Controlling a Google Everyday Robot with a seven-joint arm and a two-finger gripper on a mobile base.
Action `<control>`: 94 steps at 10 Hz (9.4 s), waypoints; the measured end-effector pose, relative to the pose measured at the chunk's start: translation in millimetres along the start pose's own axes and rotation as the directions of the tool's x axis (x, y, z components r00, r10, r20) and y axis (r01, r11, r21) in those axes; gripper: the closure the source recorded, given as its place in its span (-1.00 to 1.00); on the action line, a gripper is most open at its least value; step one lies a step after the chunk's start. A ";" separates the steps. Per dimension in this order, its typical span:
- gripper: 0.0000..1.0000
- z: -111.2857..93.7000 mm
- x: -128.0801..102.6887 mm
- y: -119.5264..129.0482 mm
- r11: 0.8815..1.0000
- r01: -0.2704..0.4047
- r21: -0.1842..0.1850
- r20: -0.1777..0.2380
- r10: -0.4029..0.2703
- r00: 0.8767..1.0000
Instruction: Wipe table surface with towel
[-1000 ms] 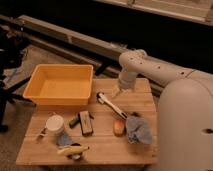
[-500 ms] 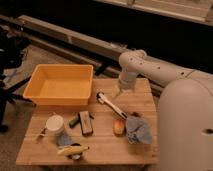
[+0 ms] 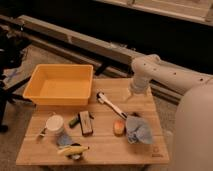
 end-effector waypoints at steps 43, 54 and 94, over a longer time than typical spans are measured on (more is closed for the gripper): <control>1.00 -2.0 99.6 -42.8 0.956 0.292 -0.028 -0.098 -0.293 0.951; 1.00 52.2 61.5 43.0 0.968 0.236 -0.088 0.064 -0.231 0.971; 1.00 85.8 30.1 58.3 0.944 0.279 -0.177 0.328 -0.210 0.921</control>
